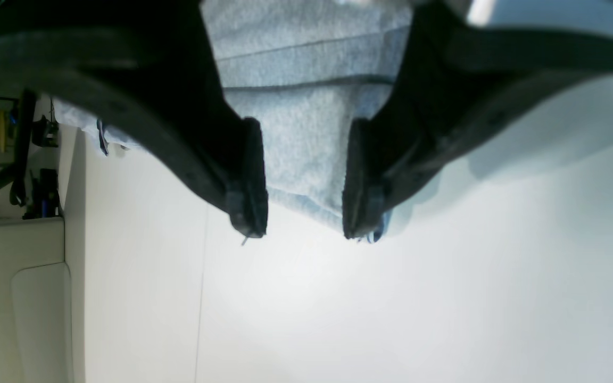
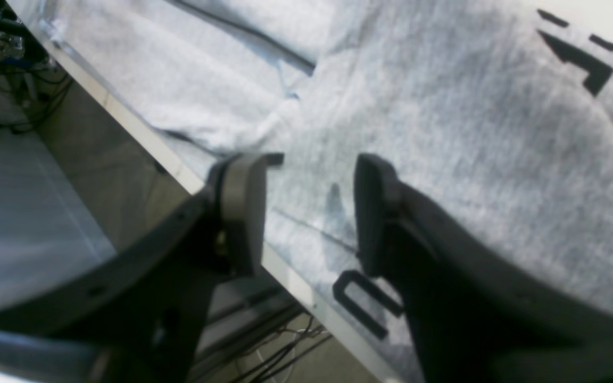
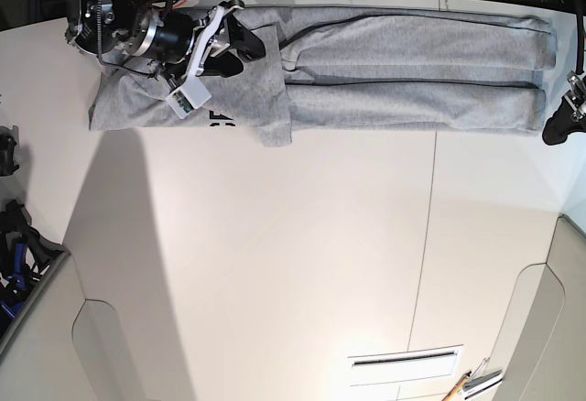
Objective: Fold the T-shirt properly
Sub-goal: 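Grasp the hem edge with the left gripper and fold it toward the collar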
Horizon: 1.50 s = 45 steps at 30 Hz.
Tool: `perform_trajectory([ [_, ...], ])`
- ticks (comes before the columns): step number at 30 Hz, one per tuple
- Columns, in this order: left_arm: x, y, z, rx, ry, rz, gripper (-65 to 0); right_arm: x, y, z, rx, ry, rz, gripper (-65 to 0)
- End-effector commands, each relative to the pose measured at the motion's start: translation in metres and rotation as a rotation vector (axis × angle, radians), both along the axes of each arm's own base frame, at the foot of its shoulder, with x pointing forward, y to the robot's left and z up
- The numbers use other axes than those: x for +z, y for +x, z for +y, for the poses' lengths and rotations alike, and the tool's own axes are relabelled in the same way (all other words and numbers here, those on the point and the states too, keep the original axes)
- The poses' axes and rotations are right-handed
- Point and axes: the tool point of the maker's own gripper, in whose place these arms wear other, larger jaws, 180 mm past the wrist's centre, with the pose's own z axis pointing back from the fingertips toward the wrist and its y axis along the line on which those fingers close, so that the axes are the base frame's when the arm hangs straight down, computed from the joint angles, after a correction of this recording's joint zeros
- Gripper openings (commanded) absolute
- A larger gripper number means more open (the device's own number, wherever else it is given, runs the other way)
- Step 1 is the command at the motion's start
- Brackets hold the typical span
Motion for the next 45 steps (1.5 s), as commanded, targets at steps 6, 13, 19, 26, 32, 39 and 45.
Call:
perform_trajectory([
  [6, 0.029, 0.006, 0.024, 0.045, 0.043, -0.082, -34.4, 0.033, 0.013, 0.005, 0.008, 0.026, -0.121, -37.9],
  [13, 0.024, -0.027, 0.043, 0.109, 0.059, -0.042, -34.4, 0.074, 0.025, 0.005, 0.011, -0.004, -0.290, -37.9],
  [19, 0.003, -0.056, 0.053, 0.152, 0.126, 0.031, -34.4, 0.080, 0.035, 0.000, -0.010, -0.044, -0.343, -37.9],
  [26, -0.030, -0.070, 0.027, 0.176, 0.060, 0.068, -34.4, 0.081, 0.037, -0.002, -0.017, -0.049, -0.356, -37.9],
  [32, -0.044, -0.075, 0.010, 0.191, 0.011, 0.072, -34.4, 0.081, 0.038, -0.002, -0.017, -0.049, -0.357, -37.9],
  [39, -0.049, -0.074, 0.003, 0.173, 0.001, 0.083, -34.4, 0.081, 0.038, -0.002, -0.017, -0.049, -0.357, -37.9],
  [45, -0.059, -0.070, -0.015, 0.117, -0.011, 0.108, -34.4, 0.081, 0.038, -0.001, -0.017, -0.049, -0.357, -37.9],
])
